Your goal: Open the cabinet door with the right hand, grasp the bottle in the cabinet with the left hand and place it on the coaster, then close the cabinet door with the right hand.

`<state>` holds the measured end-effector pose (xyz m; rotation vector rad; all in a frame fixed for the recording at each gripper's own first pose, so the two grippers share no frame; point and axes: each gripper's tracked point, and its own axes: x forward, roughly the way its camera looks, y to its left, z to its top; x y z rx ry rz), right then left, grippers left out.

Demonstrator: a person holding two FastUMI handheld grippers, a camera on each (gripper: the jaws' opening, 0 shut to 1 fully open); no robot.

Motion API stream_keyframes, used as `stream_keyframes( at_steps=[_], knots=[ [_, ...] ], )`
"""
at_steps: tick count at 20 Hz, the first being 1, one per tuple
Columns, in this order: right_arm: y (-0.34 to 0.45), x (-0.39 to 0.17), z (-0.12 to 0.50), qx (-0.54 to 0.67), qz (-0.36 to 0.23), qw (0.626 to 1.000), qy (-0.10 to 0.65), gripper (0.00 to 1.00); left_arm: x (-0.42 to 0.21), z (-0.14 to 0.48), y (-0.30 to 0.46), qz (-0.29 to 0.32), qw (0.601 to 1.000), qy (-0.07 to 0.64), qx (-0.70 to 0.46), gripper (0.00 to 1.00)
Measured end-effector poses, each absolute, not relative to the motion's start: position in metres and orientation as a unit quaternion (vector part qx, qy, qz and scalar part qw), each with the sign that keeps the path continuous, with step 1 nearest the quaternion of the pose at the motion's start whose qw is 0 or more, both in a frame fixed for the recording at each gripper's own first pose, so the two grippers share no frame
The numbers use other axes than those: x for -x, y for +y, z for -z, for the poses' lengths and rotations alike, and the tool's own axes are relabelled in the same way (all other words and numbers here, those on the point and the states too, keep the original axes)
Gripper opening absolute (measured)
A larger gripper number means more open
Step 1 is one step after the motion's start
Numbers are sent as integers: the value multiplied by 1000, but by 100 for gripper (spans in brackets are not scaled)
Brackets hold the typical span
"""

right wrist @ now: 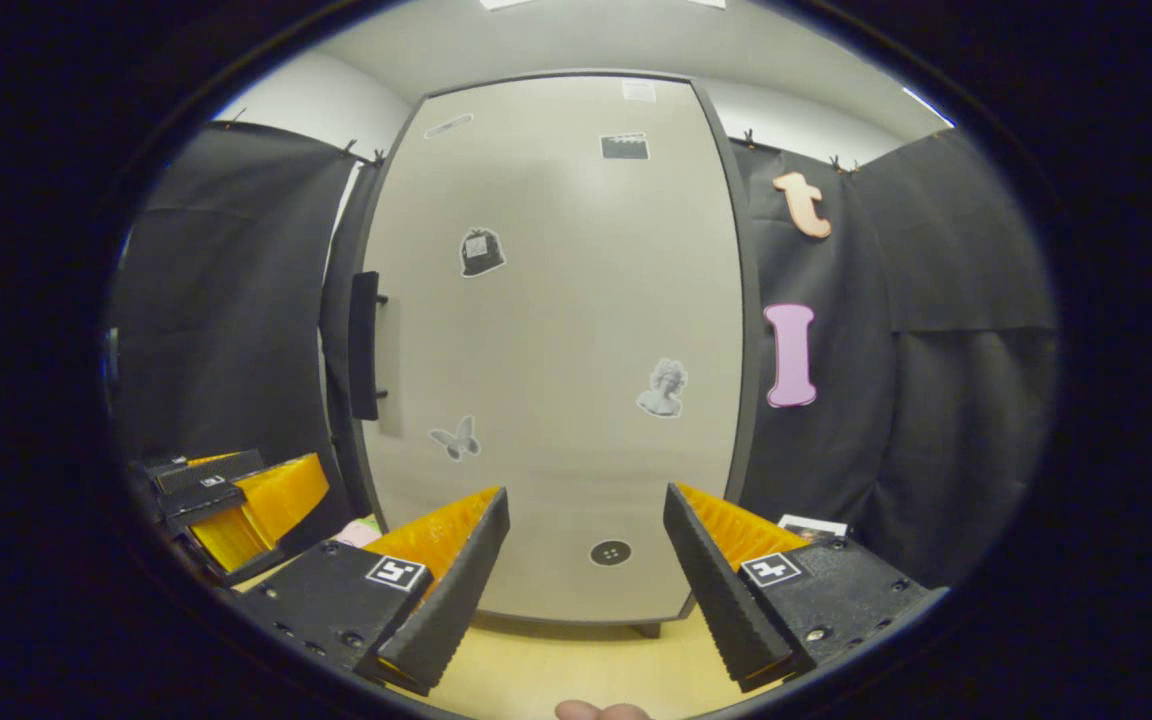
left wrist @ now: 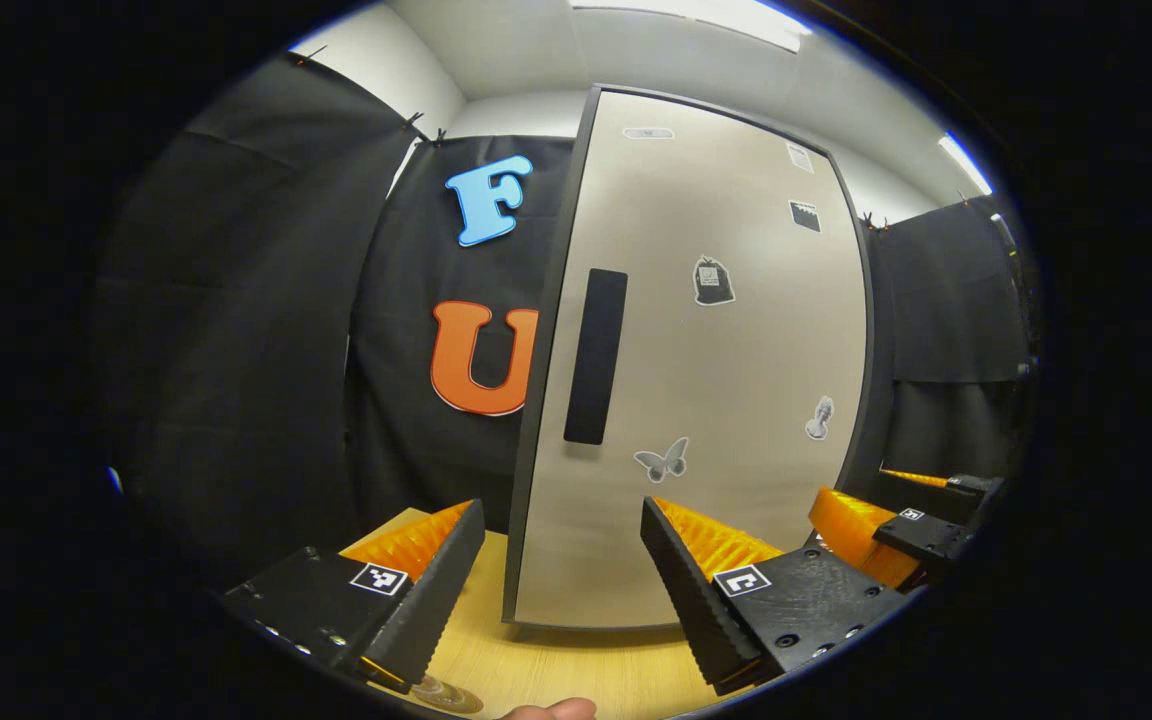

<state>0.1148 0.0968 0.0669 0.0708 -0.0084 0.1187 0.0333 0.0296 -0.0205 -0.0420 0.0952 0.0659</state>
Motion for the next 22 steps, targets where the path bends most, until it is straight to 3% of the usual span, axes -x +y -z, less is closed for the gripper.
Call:
stream_keyframes(
  at_steps=[2, 8, 22],
  knots=[
    [100, -114, -69, -37, -62, 997, -8, 100, -38, 18, 17, -20, 999, 39, 16, 95],
    [100, -117, -67, -30, -71, 997, -9, 100, -43, 30, -12, 22, 998, 48, -22, 95],
    [100, -122, -64, -36, -77, 996, 6, 96, -39, 22, -15, 13, 998, 40, -38, 95]
  ],
)
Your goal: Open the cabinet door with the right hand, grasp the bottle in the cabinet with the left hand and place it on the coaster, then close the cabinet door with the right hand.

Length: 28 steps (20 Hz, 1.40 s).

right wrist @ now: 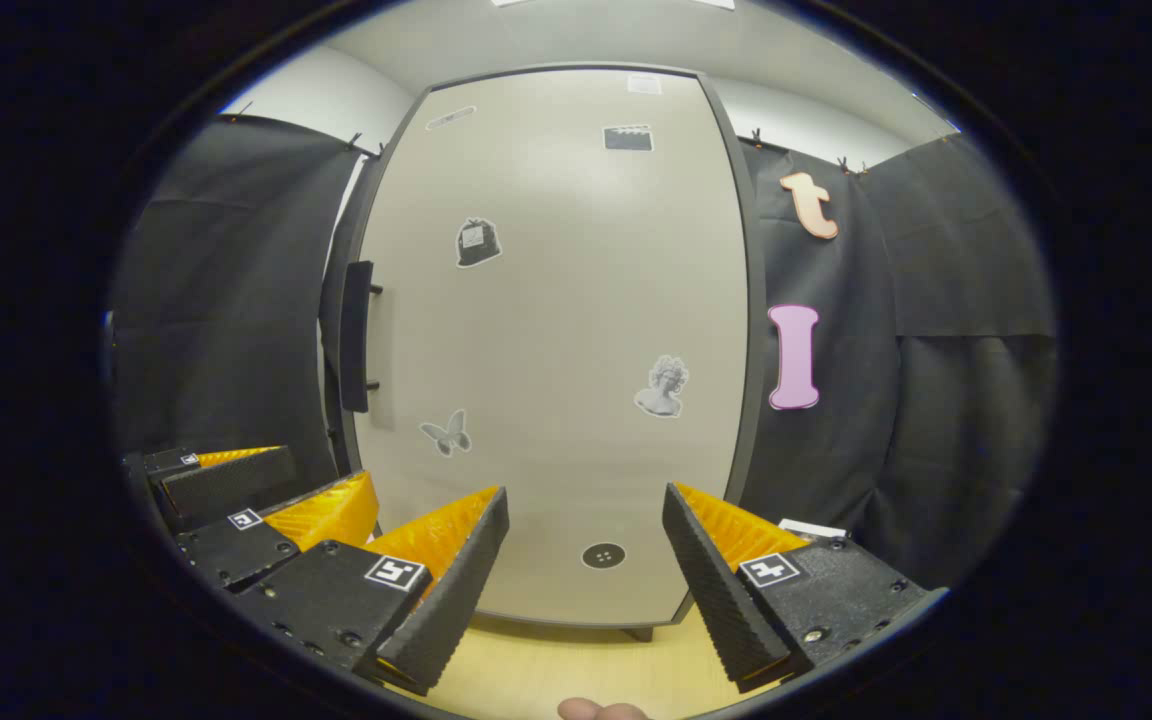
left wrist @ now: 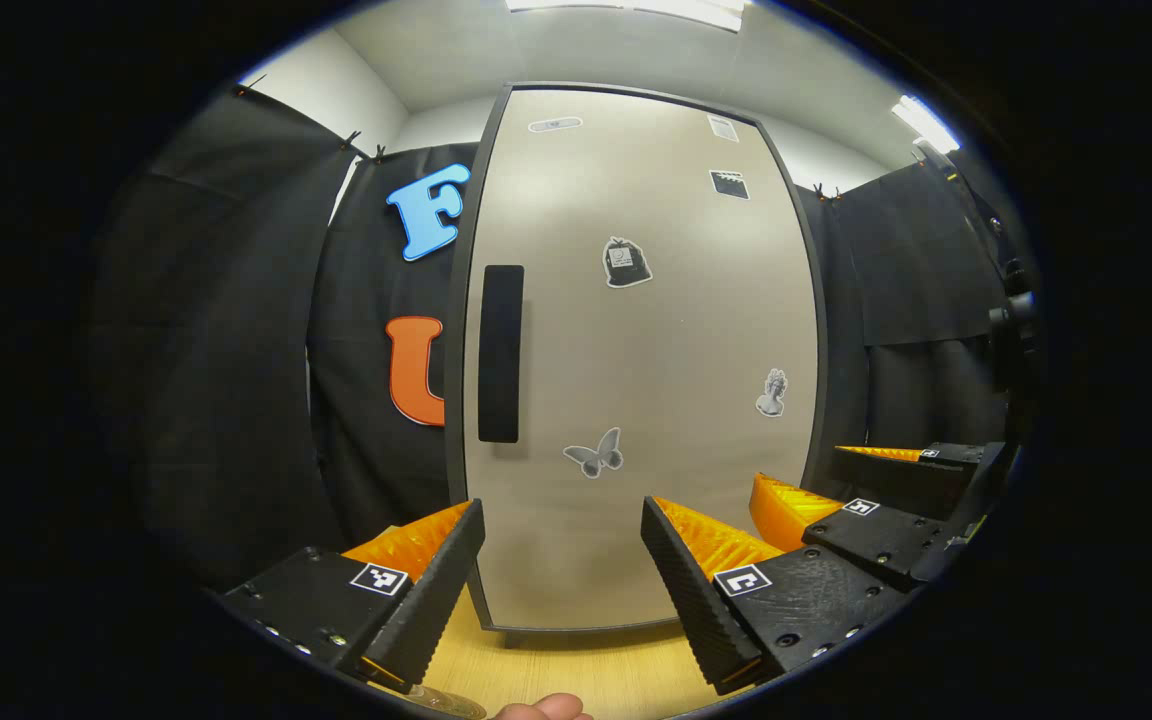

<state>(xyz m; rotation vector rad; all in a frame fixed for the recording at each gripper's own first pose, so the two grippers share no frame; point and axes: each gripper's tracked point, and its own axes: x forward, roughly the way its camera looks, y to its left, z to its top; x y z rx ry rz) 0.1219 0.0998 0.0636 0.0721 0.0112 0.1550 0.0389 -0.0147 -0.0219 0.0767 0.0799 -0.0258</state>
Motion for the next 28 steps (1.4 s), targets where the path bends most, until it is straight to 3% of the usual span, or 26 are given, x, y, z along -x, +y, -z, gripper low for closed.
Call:
stream_keyframes(
  at_steps=[6, 8, 11, 28],
  knots=[
    [101, -126, -59, -35, -85, 996, 16, 99, -34, 22, -7, 0, 999, 37, -38, 95],
    [103, -128, -56, -27, -90, 995, 21, 96, -32, 20, -1, -8, 999, 37, -32, 95],
    [105, -130, -50, -22, -94, 995, 27, 99, -30, 25, 4, -16, 998, 45, -27, 95],
    [107, -125, -44, -39, -85, 994, 46, 96, -19, 21, 10, -26, 998, 43, -37, 95]
  ],
)
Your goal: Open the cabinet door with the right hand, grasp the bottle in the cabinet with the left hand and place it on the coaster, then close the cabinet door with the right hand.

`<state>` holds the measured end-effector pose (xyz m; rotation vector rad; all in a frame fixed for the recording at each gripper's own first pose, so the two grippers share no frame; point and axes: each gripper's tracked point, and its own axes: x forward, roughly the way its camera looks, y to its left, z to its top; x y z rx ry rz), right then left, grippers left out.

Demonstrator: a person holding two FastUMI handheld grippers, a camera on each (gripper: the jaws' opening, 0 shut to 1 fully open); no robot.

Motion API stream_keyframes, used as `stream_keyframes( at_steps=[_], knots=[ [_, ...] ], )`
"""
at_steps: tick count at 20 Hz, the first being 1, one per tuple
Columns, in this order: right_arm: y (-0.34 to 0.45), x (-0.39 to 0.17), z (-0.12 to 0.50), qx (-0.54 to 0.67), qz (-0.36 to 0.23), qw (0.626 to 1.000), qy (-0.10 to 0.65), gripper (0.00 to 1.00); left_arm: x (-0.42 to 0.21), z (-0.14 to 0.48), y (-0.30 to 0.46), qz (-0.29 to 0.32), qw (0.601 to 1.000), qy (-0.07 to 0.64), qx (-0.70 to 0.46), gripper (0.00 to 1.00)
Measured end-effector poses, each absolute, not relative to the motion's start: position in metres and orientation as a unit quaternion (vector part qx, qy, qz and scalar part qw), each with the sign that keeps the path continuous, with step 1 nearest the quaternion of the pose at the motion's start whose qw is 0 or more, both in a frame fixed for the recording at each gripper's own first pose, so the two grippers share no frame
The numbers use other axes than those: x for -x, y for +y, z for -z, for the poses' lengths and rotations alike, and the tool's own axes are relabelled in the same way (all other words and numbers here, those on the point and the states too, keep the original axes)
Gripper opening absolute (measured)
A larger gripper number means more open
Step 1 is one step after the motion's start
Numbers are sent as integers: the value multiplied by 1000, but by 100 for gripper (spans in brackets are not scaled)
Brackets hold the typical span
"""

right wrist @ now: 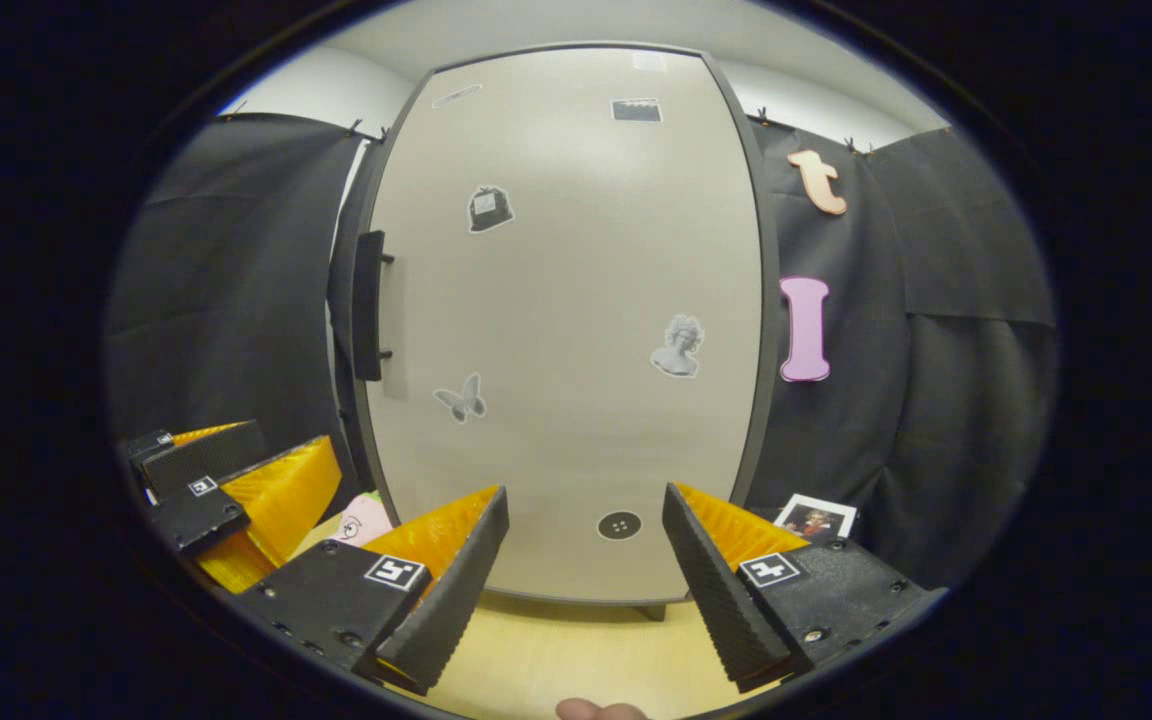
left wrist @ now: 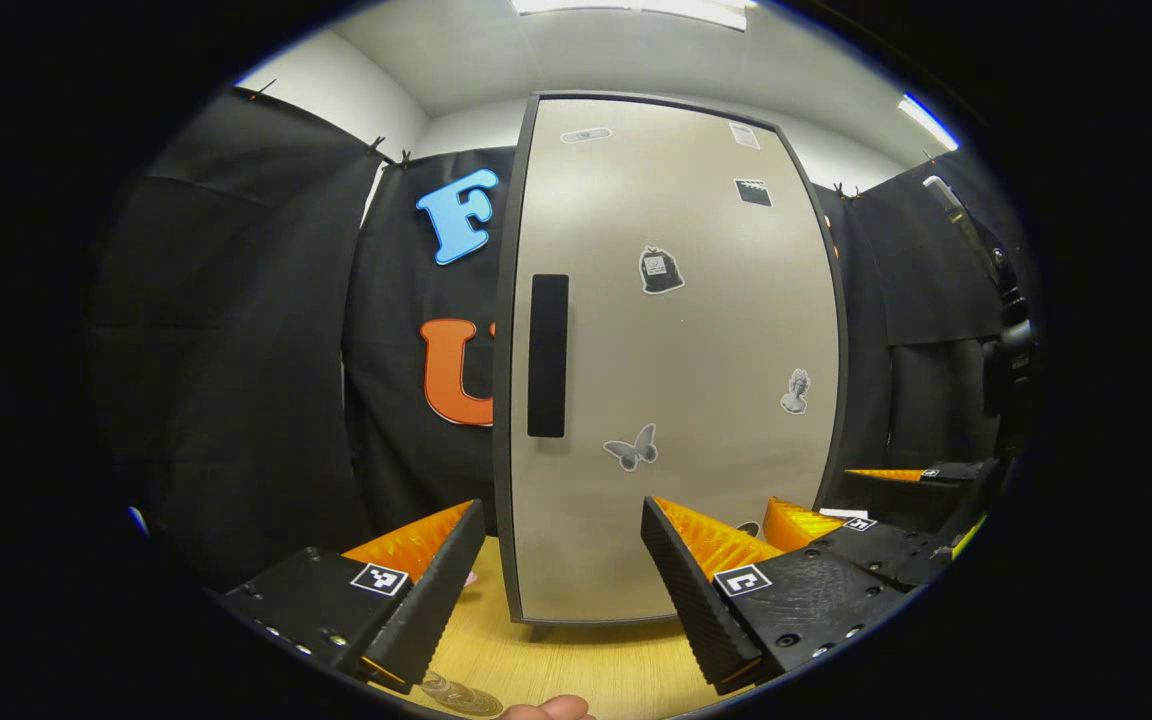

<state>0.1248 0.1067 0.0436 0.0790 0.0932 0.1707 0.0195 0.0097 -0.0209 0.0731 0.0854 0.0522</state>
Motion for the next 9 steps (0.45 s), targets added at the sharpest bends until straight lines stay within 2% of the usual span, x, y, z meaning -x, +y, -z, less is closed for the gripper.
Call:
stream_keyframes(
  at_steps=[1, 2, 3, 9],
  knots=[
    [105, -124, -44, -42, -82, 995, 46, 99, -19, 22, 10, -26, 998, 44, -39, 95],
    [103, -124, -43, -44, -79, 995, 46, 96, -20, 22, 10, -26, 998, 45, -39, 95],
    [99, -124, -41, -46, -76, 995, 46, 99, -22, 23, 10, -25, 998, 45, -38, 95],
    [94, -129, -38, -53, -68, 995, 54, 99, -32, 21, 10, -21, 998, 47, -37, 95]
  ],
)
